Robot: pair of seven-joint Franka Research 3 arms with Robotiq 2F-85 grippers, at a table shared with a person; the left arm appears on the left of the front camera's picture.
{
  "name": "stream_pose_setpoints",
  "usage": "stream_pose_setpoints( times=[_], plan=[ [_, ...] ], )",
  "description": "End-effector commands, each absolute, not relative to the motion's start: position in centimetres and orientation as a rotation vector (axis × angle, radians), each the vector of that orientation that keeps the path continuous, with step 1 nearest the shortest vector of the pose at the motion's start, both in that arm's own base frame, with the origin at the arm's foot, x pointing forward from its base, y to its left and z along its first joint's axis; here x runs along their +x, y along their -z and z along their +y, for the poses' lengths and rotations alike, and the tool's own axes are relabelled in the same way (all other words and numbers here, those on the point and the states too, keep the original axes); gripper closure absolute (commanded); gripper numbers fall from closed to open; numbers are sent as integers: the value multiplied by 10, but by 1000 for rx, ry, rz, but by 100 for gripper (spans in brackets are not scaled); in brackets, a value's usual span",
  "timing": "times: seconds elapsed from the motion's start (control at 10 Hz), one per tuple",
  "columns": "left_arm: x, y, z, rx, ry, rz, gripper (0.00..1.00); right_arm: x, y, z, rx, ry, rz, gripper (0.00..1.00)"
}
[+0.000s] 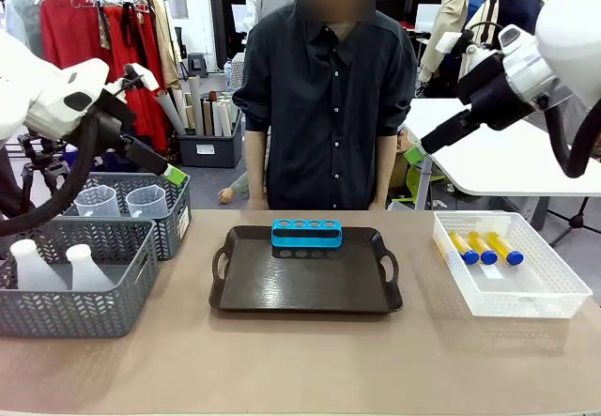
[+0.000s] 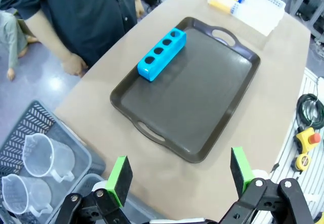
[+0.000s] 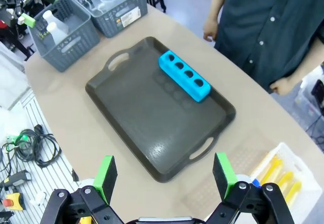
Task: Prepare the laboratory tools.
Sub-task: Pick up one Large Measuring Cup and place it on the Handle tray.
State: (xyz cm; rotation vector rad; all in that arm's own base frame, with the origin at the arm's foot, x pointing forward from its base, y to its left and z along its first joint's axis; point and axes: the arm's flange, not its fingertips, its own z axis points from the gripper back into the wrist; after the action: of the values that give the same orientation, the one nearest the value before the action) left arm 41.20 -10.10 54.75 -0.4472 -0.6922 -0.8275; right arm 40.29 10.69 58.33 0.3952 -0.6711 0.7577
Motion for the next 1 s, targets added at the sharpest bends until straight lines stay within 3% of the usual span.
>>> stream_pose_setpoints(
  times=[0.0, 0.9],
  plan=[
    [412, -550, -99, -462, 844, -734, 0, 406, -579, 97, 422, -782, -698, 0],
    [408, -566, -102, -424, 833, -748, 0, 405, -584, 96, 406, -753, -692, 0]
  ],
)
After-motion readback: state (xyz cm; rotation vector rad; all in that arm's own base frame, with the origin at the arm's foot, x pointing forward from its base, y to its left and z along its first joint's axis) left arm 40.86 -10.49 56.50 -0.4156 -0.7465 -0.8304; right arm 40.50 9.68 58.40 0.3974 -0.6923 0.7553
